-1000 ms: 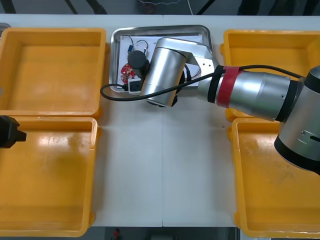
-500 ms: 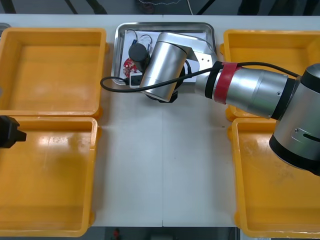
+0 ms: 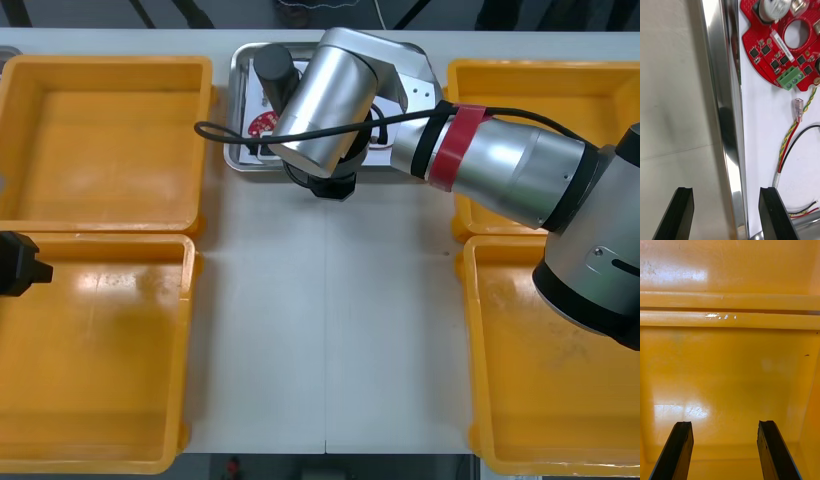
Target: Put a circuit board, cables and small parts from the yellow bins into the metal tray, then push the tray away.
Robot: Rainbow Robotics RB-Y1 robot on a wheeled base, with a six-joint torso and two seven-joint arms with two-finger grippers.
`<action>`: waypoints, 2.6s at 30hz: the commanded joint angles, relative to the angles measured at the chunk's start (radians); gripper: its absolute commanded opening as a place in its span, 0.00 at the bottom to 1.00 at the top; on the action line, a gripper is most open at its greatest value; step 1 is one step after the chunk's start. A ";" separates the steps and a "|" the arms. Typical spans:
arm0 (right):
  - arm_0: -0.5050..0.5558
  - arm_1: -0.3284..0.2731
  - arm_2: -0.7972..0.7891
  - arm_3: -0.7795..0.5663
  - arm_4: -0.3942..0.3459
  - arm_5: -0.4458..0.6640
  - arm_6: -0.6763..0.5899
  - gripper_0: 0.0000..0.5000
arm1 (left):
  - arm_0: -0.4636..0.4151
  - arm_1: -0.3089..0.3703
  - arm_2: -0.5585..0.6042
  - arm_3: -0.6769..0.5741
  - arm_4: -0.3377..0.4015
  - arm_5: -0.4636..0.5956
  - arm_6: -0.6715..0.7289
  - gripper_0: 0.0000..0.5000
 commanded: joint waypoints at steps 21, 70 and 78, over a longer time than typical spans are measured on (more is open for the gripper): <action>0.340 -0.005 -0.550 -0.769 0.091 0.538 -0.238 1.00 | 0.019 0.039 0.031 -0.027 0.007 -0.004 -0.033 1.00; 1.246 -0.428 -1.413 -1.229 -0.200 0.538 -0.761 1.00 | 0.019 0.039 0.031 -0.027 0.007 -0.004 -0.033 1.00; 1.232 -0.428 -1.389 -1.173 -0.196 0.538 -0.770 1.00 | 0.019 0.039 0.031 -0.027 0.007 -0.004 -0.033 1.00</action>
